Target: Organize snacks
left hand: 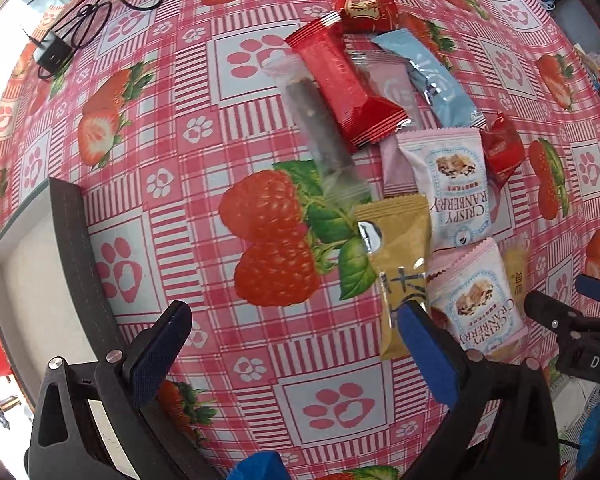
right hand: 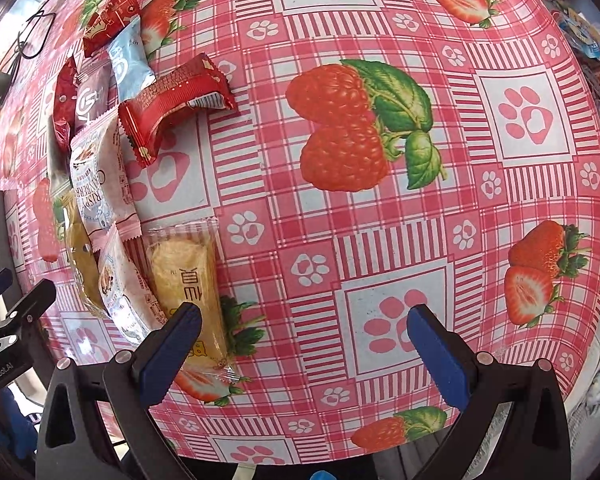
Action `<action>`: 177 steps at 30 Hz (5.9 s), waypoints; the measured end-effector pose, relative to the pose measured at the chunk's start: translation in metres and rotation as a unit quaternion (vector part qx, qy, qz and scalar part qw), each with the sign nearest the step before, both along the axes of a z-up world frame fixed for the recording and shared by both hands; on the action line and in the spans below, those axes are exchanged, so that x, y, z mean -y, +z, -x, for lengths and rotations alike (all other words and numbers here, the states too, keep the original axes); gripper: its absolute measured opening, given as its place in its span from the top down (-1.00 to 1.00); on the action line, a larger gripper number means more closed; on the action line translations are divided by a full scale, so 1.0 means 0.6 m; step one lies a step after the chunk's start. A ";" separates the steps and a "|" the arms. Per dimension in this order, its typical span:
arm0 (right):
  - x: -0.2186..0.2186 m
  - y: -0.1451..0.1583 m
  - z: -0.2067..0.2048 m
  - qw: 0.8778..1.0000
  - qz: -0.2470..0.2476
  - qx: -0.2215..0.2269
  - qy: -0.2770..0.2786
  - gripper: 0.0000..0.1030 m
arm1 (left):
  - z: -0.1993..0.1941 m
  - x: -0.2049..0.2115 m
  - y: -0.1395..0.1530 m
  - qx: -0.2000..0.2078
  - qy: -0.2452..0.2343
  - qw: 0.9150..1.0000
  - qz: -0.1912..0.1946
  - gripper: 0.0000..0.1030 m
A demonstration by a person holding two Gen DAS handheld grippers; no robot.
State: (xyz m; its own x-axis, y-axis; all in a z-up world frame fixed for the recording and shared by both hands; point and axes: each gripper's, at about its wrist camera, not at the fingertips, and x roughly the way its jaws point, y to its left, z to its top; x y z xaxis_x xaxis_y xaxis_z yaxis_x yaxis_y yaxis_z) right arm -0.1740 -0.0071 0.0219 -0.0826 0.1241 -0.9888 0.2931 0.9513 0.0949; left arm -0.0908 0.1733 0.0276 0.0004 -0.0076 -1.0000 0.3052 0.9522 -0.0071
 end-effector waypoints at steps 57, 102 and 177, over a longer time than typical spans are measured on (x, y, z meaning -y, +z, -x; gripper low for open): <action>-0.068 -0.036 -0.027 0.999 -0.003 -0.023 0.048 0.25 | -0.003 0.001 -0.028 -0.045 -0.026 0.998 -0.019 0.51; -0.509 0.096 -0.105 0.925 -0.154 0.037 0.346 0.28 | 0.123 -0.426 0.093 0.035 0.223 0.973 0.039 0.53; -0.111 -0.076 0.054 0.991 0.028 -0.045 0.122 -1.00 | -0.143 -0.042 -0.024 -0.026 0.051 0.998 0.006 -0.54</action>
State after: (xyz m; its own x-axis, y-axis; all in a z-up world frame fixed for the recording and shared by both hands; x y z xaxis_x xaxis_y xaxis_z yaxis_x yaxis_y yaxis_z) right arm -0.2063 0.0598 -0.0235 -0.1909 0.0358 -0.9810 0.0593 0.9979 0.0249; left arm -0.0051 0.1986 0.0132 -0.0510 -0.0228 -0.9984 0.2059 0.9780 -0.0328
